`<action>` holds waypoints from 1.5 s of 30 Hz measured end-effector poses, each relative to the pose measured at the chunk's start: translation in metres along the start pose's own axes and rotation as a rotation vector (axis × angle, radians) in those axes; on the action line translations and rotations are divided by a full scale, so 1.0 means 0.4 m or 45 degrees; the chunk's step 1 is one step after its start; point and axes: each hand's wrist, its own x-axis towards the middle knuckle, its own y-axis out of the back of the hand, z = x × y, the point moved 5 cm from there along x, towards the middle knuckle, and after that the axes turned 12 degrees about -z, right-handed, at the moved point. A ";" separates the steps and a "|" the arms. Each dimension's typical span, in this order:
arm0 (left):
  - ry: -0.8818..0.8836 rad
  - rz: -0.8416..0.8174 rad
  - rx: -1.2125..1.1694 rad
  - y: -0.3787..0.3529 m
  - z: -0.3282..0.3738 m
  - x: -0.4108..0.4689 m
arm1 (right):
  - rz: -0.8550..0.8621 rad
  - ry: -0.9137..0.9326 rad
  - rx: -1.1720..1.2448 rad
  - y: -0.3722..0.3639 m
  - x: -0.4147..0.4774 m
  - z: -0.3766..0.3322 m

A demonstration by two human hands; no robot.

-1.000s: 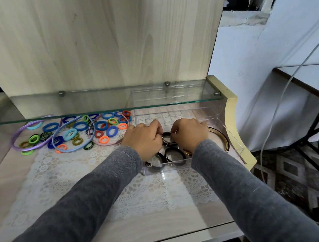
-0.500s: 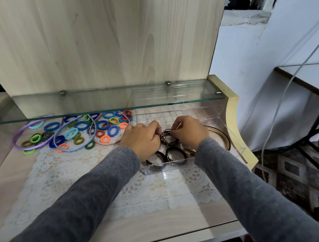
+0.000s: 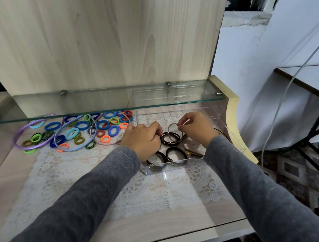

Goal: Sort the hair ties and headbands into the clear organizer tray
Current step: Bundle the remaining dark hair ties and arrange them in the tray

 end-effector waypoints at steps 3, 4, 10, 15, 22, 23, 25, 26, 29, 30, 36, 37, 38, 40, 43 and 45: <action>0.004 0.000 0.000 0.001 0.001 -0.002 | -0.001 0.000 0.037 0.012 0.000 0.011; 0.004 -0.004 0.010 0.002 0.004 -0.003 | -0.007 0.005 0.047 0.015 0.001 0.013; -0.032 -0.033 0.098 0.002 0.020 -0.007 | -0.007 0.023 0.056 0.023 -0.002 0.008; -0.053 -0.059 0.125 -0.008 0.018 -0.003 | 0.011 0.042 0.037 0.023 -0.001 -0.002; -0.070 -0.060 0.182 -0.014 0.017 -0.001 | 0.028 0.045 -0.174 0.012 0.005 -0.014; -0.073 -0.061 0.194 -0.017 0.019 -0.001 | 0.037 0.048 -0.210 0.013 0.002 -0.017; -0.074 -0.052 0.208 -0.019 0.021 -0.001 | 0.055 0.052 -0.286 0.016 -0.004 -0.022; -0.073 -0.048 0.213 -0.020 0.022 -0.001 | 0.061 0.055 -0.321 0.016 -0.006 -0.024; -0.060 0.000 0.195 -0.016 0.021 -0.004 | 0.075 0.098 -0.444 0.010 -0.008 -0.038; -0.046 0.041 0.177 -0.011 0.019 -0.006 | 0.077 0.123 -0.478 0.007 -0.006 -0.045; 0.016 0.134 0.119 0.005 0.006 -0.011 | 0.108 0.262 -0.690 -0.017 0.004 -0.068; 0.014 0.130 0.117 0.005 0.005 -0.009 | 0.132 0.273 -0.716 -0.018 0.002 -0.070; 0.010 0.125 0.114 0.004 0.004 -0.009 | 0.160 0.282 -0.741 -0.020 -0.001 -0.069; -0.003 0.112 0.118 0.000 0.004 -0.009 | 0.213 0.308 -0.789 -0.024 -0.010 -0.070; -0.018 0.079 0.189 -0.007 0.009 -0.011 | 0.258 0.339 -0.797 -0.028 -0.023 -0.071; -0.017 0.066 0.254 -0.011 0.013 -0.009 | 0.258 0.340 -0.784 -0.028 -0.029 -0.071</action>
